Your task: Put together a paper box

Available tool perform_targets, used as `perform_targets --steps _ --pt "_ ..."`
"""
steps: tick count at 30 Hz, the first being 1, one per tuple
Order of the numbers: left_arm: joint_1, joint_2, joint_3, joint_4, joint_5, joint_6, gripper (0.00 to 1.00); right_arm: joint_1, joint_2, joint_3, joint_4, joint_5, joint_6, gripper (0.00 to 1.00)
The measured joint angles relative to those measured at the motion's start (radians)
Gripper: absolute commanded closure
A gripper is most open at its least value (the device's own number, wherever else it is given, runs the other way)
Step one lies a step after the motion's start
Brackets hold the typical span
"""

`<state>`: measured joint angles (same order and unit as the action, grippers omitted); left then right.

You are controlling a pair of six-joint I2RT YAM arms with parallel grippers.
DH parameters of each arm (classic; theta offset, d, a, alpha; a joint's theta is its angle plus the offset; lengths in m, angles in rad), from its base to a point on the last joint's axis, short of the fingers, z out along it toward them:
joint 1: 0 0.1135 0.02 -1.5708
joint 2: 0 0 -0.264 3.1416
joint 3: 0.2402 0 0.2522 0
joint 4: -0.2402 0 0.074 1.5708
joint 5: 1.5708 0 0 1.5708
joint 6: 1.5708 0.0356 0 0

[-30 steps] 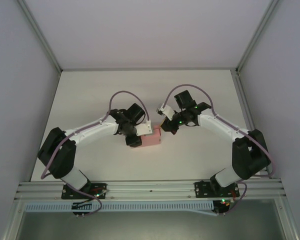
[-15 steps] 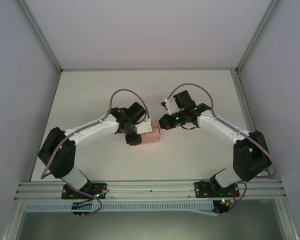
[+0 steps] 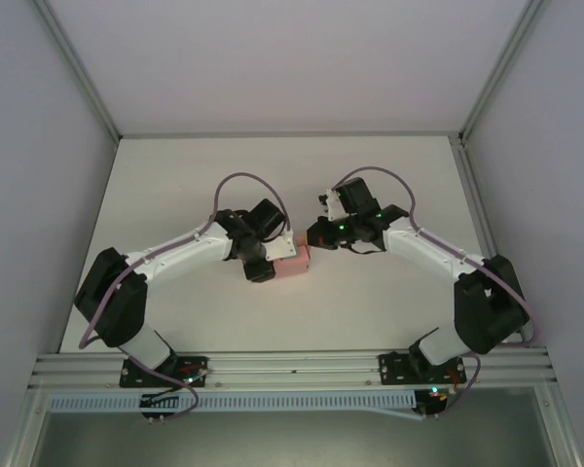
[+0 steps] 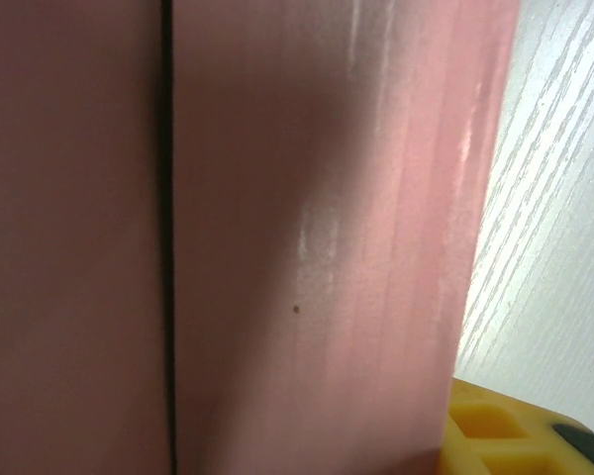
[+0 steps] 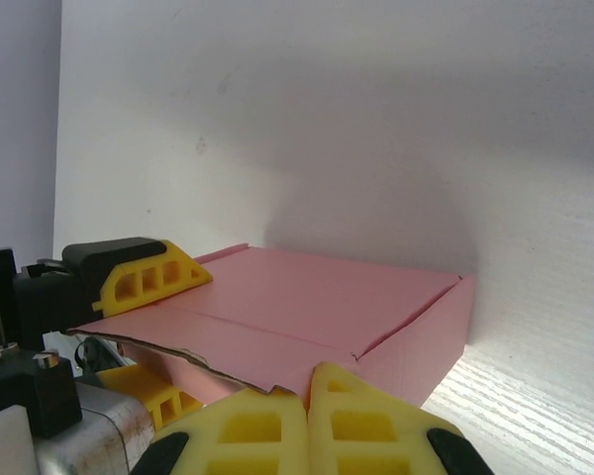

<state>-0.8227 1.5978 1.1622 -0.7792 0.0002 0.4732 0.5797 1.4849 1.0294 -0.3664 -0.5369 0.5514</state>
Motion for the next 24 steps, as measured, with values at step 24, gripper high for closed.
perform_targets --steps 24 --pt "0.01 0.013 -0.019 0.0 0.003 -0.038 0.52 0.178 -0.174 -0.418 0.606 0.369 -0.222 0.95"
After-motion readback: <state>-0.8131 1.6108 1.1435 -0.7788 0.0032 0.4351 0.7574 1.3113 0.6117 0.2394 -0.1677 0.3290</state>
